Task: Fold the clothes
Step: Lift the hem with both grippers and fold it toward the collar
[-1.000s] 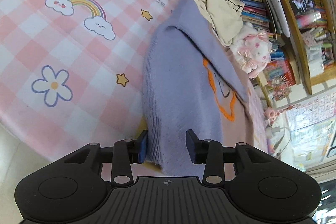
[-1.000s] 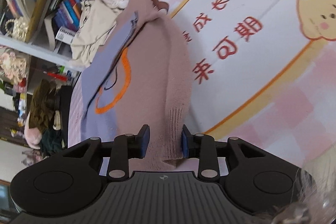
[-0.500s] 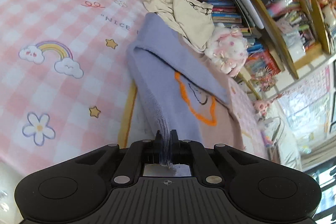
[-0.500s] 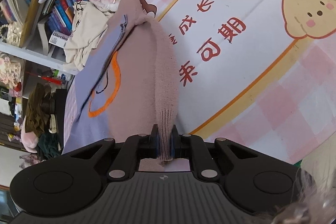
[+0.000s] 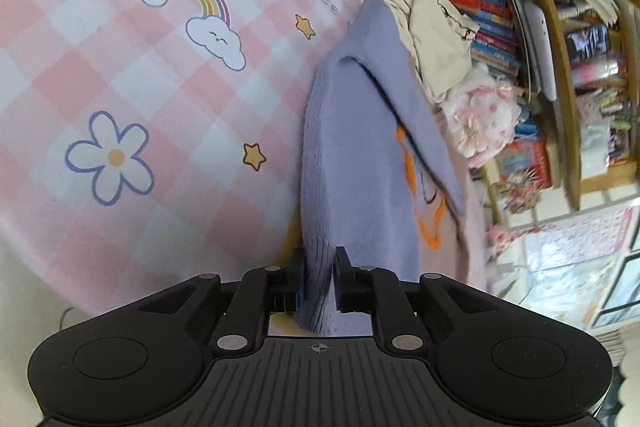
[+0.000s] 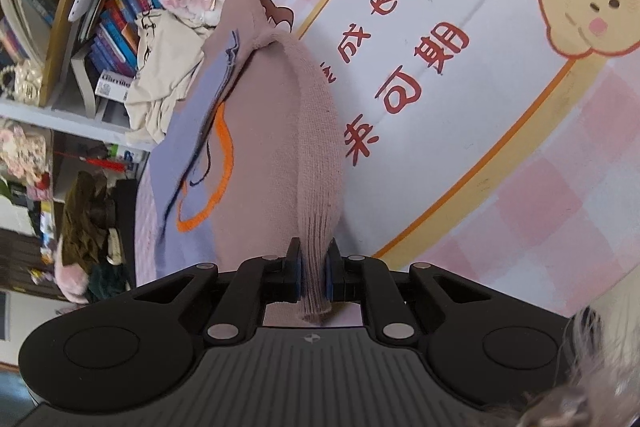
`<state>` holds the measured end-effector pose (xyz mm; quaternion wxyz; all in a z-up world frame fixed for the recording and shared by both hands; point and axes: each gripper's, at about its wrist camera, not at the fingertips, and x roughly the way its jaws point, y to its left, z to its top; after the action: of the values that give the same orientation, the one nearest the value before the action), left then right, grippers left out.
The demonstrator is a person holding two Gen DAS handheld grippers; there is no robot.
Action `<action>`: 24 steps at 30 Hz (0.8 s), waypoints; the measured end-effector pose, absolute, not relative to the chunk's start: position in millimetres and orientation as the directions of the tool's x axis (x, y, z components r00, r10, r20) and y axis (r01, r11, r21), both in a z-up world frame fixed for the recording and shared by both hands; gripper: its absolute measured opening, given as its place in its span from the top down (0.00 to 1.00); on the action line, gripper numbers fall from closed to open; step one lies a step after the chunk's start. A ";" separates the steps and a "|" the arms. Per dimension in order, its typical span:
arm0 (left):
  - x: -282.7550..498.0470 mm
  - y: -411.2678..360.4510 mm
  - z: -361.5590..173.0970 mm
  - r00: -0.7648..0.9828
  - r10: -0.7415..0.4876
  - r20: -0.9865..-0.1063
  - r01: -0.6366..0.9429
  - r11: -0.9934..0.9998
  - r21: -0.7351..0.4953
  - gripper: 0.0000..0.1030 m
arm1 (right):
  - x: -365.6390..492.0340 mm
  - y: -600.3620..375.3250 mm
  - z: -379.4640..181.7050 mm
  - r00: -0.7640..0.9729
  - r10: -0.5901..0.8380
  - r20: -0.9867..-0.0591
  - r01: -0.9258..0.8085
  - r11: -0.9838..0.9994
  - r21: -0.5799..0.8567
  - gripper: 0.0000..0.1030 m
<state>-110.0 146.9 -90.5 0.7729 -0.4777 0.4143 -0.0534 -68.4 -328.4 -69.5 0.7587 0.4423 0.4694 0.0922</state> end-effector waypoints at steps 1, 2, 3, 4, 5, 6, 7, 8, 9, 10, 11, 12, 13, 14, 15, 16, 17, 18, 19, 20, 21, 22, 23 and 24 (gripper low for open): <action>-108.1 148.1 -92.7 0.653 -0.486 -0.581 -0.313 0.526 -0.791 0.86 | -67.7 -327.7 -69.9 0.547 0.554 -0.628 0.278 0.587 0.760 0.90; -106.7 148.7 -94.3 0.653 -0.492 -0.575 -0.312 0.518 -0.797 0.87 | -67.3 -327.2 -70.2 0.551 0.552 -0.626 0.280 0.585 0.761 0.90; -105.5 149.2 -95.7 0.653 -0.498 -0.570 -0.310 0.511 -0.801 0.89 | -66.9 -326.7 -70.4 0.555 0.549 -0.624 0.282 0.582 0.763 0.90; -104.9 149.3 -95.9 0.652 -0.501 -0.570 -0.306 0.513 -0.802 0.91 | -66.5 -326.2 -70.6 0.560 0.547 -0.623 0.284 0.579 0.764 0.90; -104.9 149.2 -95.5 0.647 -0.501 -0.576 -0.303 0.524 -0.796 0.95 | -68.0 -326.3 -70.2 0.564 0.541 -0.624 0.286 0.581 0.762 0.91; -104.9 148.9 -94.9 0.642 -0.501 -0.581 -0.300 0.533 -0.791 0.96 | -70.4 -326.7 -69.4 0.569 0.532 -0.627 0.289 0.584 0.758 0.91; -104.8 148.2 -93.7 0.637 -0.502 -0.584 -0.295 0.542 -0.787 0.96 | -74.0 -328.2 -68.7 0.572 0.527 -0.629 0.293 0.584 0.757 0.91; -106.1 148.0 -92.1 0.632 -0.502 -0.590 -0.291 0.552 -0.781 0.96 | -78.3 -330.1 -68.1 0.574 0.524 -0.630 0.299 0.582 0.756 0.91; -108.7 148.5 -90.7 0.627 -0.506 -0.592 -0.285 0.558 -0.779 0.96 | -82.5 -332.1 -67.4 0.576 0.520 -0.631 0.304 0.580 0.755 0.91; -112.5 149.3 -89.0 0.622 -0.516 -0.589 -0.277 0.558 -0.782 0.96 | -86.7 -334.1 -66.8 0.578 0.516 -0.632 0.310 0.578 0.755 0.91; -116.4 150.1 -87.3 0.619 -0.526 -0.583 -0.268 0.556 -0.787 0.96 | -92.9 -336.7 -65.2 0.582 0.518 -0.627 0.313 0.569 0.760 0.91; -120.7 151.2 -85.4 0.618 -0.539 -0.571 -0.258 0.548 -0.796 0.96 | -99.7 -338.6 -62.8 0.586 0.522 -0.619 0.312 0.560 0.767 0.91; -125.5 152.4 -83.5 0.618 -0.553 -0.559 -0.247 0.538 -0.806 0.96 | -106.4 -340.0 -60.2 0.590 0.526 -0.612 0.309 0.553 0.773 0.91; -131.2 153.8 -81.4 0.619 -0.569 -0.542 -0.236 0.523 -0.819 0.96 | -113.9 -341.2 -57.1 0.594 0.531 -0.604 0.306 0.545 0.781 0.91; -136.8 154.8 -80.0 0.617 -0.585 -0.527 -0.227 0.508 -0.831 0.96 | -121.8 -342.3 -53.7 0.598 0.536 -0.595 0.303 0.536 0.788 0.91; -142.6 155.4 -78.8 0.613 -0.599 -0.515 -0.219 0.497 -0.839 0.96 | -129.3 -343.1 -50.3 0.603 0.540 -0.588 0.301 0.528 0.794 0.91; -148.5 155.9 -78.7 0.606 -0.612 -0.509 -0.214 0.490 -0.845 0.96 | -136.6 -343.4 -47.2 0.605 0.545 -0.581 0.300 0.520 0.800 0.91; -153.8 155.7 -79.5 0.597 -0.623 -0.506 -0.214 0.485 -0.848 0.96 | -143.5 -343.6 -44.6 0.604 0.551 -0.576 0.301 0.511 0.805 0.91; -159.0 155.1 -81.5 0.587 -0.632 -0.506 -0.217 0.479 -0.850 0.96 | -149.9 -343.6 -42.5 0.602 0.555 -0.574 0.303 0.507 0.807 0.91; -164.2 154.6 -83.6 0.577 -0.641 -0.505 -0.220 0.474 -0.853 0.96 | -156.5 -343.3 -41.1 0.599 0.556 -0.577 0.308 0.505 0.806 0.91; -169.3 154.3 -85.8 0.569 -0.650 -0.504 -0.225 0.467 -0.855 0.96 | -163.2 -343.0 -39.9 0.595 0.555 -0.581 0.315 0.505 0.804 0.91; -173.7 155.2 -88.6 0.566 -0.656 -0.499 -0.232 0.454 -0.860 0.96 | -169.1 -342.7 -39.1 0.592 0.556 -0.583 0.320 0.502 0.803 0.91; -177.4 157.6 -91.5 0.568 -0.661 -0.490 -0.240 0.437 -0.867 0.96 | -174.3 -342.8 -39.7 0.589 0.557 -0.586 0.330 0.496 0.803 0.91; -181.1 159.9 -94.4 0.570 -0.666 -0.481 -0.248 0.419 -0.873 0.96 | -179.4 -342.9 -41.0 0.585 0.558 -0.589 0.341 0.489 0.803 0.91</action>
<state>-181.1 159.9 -94.4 0.7179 -0.5189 0.4405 -0.1457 -179.4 -342.9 -41.0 0.7366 0.4999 0.4496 0.0736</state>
